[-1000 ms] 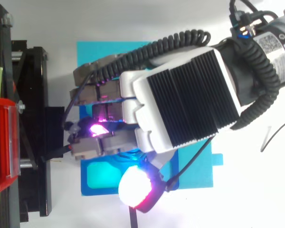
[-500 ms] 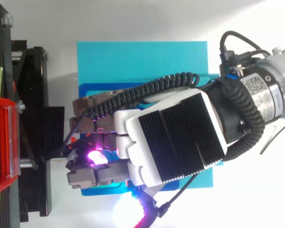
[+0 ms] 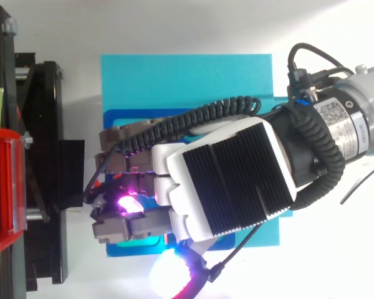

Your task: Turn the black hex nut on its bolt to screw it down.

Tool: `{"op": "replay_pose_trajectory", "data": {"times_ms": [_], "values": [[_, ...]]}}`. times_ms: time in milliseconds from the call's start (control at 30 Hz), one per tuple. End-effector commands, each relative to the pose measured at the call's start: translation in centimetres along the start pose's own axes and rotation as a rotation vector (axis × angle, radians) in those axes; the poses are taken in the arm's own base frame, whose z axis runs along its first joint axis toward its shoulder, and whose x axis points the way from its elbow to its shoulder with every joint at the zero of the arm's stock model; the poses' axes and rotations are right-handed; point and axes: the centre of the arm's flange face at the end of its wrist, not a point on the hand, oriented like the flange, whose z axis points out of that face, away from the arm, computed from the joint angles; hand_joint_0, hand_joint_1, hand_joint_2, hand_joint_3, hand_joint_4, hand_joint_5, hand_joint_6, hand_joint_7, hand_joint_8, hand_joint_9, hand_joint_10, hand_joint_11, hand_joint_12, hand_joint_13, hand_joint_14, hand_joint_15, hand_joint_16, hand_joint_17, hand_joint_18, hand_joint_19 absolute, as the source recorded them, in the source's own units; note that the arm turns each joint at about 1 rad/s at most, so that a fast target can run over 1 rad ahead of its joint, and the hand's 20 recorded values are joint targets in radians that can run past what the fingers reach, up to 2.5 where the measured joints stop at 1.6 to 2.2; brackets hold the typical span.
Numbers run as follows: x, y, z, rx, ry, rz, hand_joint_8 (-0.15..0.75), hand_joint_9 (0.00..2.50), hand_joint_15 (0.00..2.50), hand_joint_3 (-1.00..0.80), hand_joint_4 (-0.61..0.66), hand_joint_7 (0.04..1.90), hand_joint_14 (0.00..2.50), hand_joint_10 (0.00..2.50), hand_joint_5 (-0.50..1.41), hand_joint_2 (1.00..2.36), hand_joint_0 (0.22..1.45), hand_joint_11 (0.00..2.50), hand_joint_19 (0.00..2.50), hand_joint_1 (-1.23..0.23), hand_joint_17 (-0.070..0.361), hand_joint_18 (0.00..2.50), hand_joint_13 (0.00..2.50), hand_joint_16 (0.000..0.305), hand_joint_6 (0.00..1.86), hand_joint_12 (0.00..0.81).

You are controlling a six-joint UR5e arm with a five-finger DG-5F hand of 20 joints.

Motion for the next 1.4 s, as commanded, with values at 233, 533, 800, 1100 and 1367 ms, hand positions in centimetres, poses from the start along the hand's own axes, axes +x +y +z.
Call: {"op": "replay_pose_trajectory", "data": {"times_ms": [233, 533, 800, 1100, 1367], "values": [[0.3, 0.1, -0.2, -0.002, 0.014, 0.006, 0.303, 1.13, 0.22, -0.5, 0.15, 1.5, 0.01, 0.01, 0.01, 1.0, 0.53, 0.33, 0.36, -0.28, 0.085, 0.78, 0.9, 0.038, 0.5, 0.312], [0.3, -0.3, -0.4, 0.002, 0.015, 0.005, 0.304, 1.12, 0.22, -0.5, 0.14, 1.57, 0.01, 0.01, 0.01, 1.0, 0.53, 0.32, 0.36, -0.29, 0.085, 0.79, 0.9, 0.038, 0.51, 0.31], [0.4, -1.3, -1.2, -0.01, 0.011, 0.003, 0.304, 1.13, 0.23, -0.5, 0.15, 1.52, 0.01, 0.01, 0.01, 1.0, 0.53, 0.33, 0.36, -0.29, 0.084, 0.79, 0.91, 0.037, 0.54, 0.311], [0.4, -3.0, -2.2, -0.011, 0.005, -0.01, 0.303, 1.13, 0.23, -0.5, 0.15, 1.51, 0.01, 0.01, 0.01, 1.0, 0.53, 0.33, 0.36, -0.27, 0.084, 0.78, 0.9, 0.037, 0.54, 0.31], [0.2, -4.4, -3.1, -0.019, -0.016, -0.021, 0.306, 1.13, 0.23, -0.5, 0.15, 1.53, 0.01, 0.01, 0.01, 1.0, 0.53, 0.33, 0.36, -0.26, 0.085, 0.78, 0.9, 0.038, 0.53, 0.31]]}}
